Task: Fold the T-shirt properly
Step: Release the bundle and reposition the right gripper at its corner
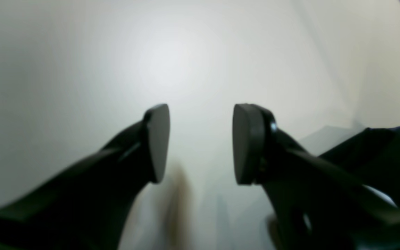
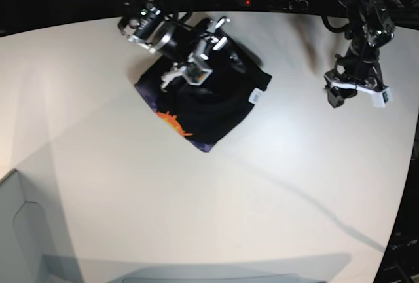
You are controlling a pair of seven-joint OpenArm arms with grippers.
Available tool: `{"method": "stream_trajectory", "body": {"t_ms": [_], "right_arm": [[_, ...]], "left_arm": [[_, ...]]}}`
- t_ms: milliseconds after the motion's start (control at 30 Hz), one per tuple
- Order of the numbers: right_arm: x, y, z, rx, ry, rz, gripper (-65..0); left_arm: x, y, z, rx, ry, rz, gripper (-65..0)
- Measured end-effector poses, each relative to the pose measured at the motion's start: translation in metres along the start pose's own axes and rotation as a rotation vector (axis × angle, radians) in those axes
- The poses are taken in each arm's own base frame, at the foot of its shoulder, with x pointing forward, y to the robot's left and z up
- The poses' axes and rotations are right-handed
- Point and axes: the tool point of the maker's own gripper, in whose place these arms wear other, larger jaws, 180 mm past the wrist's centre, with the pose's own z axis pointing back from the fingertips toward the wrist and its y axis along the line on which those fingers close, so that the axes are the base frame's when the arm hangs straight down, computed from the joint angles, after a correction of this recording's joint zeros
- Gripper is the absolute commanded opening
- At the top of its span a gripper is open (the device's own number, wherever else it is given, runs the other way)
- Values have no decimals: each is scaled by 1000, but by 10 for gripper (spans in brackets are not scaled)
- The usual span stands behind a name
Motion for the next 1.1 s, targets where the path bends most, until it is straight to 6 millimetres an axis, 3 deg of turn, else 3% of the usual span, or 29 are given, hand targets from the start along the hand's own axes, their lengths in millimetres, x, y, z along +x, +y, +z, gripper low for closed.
{"method": "stream_trajectory", "body": {"t_ms": [133, 300, 567, 733, 833, 1000, 1100], "right_arm": [[10, -37, 24, -125, -22, 21, -219], [-8, -65, 46, -229, 28, 0, -219], [-35, -45, 58, -215, 95, -61, -220], [-41, -34, 49, -174, 103, -78, -231], [-40, -32, 48, -165, 102, -77, -330], [-32, -25, 39, -133, 77, -67, -650], [-36, -21, 42, -134, 89, -78, -650]], "left_arm": [[0, 0, 0, 1, -1, 1, -361], [0, 0, 0, 0, -1, 3, -361], [4, -3, -1, -6, -12, 4, -361], [4, -3, -1, -7, -12, 5, -361], [4, -3, -1, -6, -12, 4, -361], [3, -2, -1, -5, -10, 4, -361], [3, -2, -1, -5, -9, 4, -361]]}}
